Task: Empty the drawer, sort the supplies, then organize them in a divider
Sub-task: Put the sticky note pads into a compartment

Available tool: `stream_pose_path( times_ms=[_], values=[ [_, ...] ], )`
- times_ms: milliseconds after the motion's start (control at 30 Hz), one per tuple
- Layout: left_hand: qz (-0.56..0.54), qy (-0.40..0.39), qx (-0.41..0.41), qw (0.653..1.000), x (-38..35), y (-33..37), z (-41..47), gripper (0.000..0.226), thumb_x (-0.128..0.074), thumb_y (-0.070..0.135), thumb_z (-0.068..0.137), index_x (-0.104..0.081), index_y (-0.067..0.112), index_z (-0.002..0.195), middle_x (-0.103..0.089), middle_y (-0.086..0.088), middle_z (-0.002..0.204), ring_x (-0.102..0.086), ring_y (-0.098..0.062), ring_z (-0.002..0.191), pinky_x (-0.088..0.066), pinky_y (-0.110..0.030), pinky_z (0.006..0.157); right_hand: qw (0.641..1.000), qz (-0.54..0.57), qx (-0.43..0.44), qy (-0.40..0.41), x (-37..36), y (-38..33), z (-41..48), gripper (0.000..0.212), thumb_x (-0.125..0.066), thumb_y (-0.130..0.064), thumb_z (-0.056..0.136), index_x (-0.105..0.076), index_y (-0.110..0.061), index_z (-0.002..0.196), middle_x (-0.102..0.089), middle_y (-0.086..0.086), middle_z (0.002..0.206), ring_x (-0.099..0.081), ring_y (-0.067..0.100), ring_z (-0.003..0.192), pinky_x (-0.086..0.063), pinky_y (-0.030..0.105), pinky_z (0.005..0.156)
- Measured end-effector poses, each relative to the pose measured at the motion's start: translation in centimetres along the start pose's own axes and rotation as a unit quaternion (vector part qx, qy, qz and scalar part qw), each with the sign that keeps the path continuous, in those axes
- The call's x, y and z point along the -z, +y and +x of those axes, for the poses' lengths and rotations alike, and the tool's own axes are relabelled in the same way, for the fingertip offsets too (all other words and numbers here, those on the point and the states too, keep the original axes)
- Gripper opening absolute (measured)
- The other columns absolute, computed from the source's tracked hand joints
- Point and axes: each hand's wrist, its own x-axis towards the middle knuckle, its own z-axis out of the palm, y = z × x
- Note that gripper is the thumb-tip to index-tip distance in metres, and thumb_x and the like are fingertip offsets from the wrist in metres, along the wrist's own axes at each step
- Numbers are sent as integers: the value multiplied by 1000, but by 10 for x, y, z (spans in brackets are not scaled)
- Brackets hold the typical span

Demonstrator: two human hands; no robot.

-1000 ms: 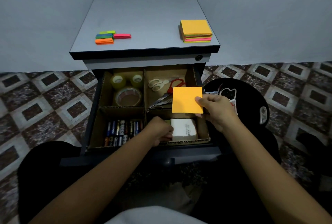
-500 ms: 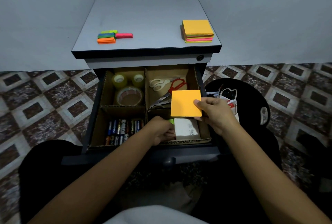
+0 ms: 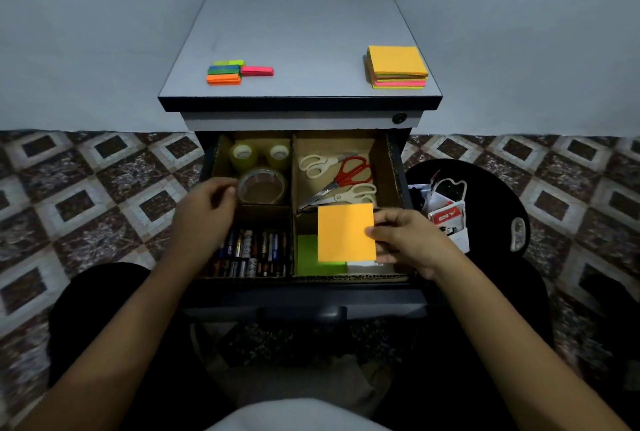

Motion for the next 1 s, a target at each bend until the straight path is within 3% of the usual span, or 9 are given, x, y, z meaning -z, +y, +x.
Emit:
stream_pose_path(
  times_ms=[133,267,400,500,667,833,1000],
  values=[
    [67,59,-32,996,4,-37,14,32,-50,15,95,-57,5,124,-52,-20,123,-50,-33,114,-36,-31,87,997,-68,-23,-12,-16,7,9,18,-56,-4,91,-55,-14,77,-54,-2,58,-52,5,46,-46,18,45],
    [87,25,1,996,-2,-61,22,42,-50,18,96,-46,3,135,-43,-21,135,-41,-35,126,-37,-43,101,990,-138,-13,-4,-31,12,21,24,-56,0,90,-50,-13,70,-51,0,54,-47,1,33,-39,15,38],
    [64,-19,50,997,-9,-65,24,51,-42,24,99,-31,7,145,-33,-20,146,-33,-34,134,-32,-43,107,956,-290,14,48,-42,18,36,9,-61,-7,86,-56,-9,79,-64,16,80,-57,19,63,-46,26,58],
    [55,-40,59,996,-11,-66,26,49,-37,25,101,-29,7,146,-35,-19,145,-34,-32,133,-32,-42,106,919,-385,32,79,-46,22,39,7,-58,-8,83,-61,-3,78,-61,14,81,-58,24,76,-41,25,60],
    [47,-41,64,996,-13,-70,26,50,-36,28,101,-28,10,147,-37,-17,145,-36,-32,132,-34,-42,105,900,-415,43,124,-49,30,41,8,-61,-10,82,-65,-5,86,-67,14,93,-63,29,85,-52,31,72],
    [44,-33,59,997,-14,-70,25,51,-36,29,101,-26,12,147,-36,-16,147,-34,-30,135,-32,-42,107,903,-410,28,124,-48,32,43,8,-65,-9,80,-67,-2,84,-68,16,88,-65,28,81,-51,30,69],
    [50,-30,63,996,-15,-71,25,51,-36,30,101,-26,12,148,-36,-16,147,-34,-31,135,-32,-43,107,901,-411,42,132,-49,34,46,11,-60,-4,82,-69,-2,89,-68,16,91,-65,29,84,-55,35,76]
  ],
)
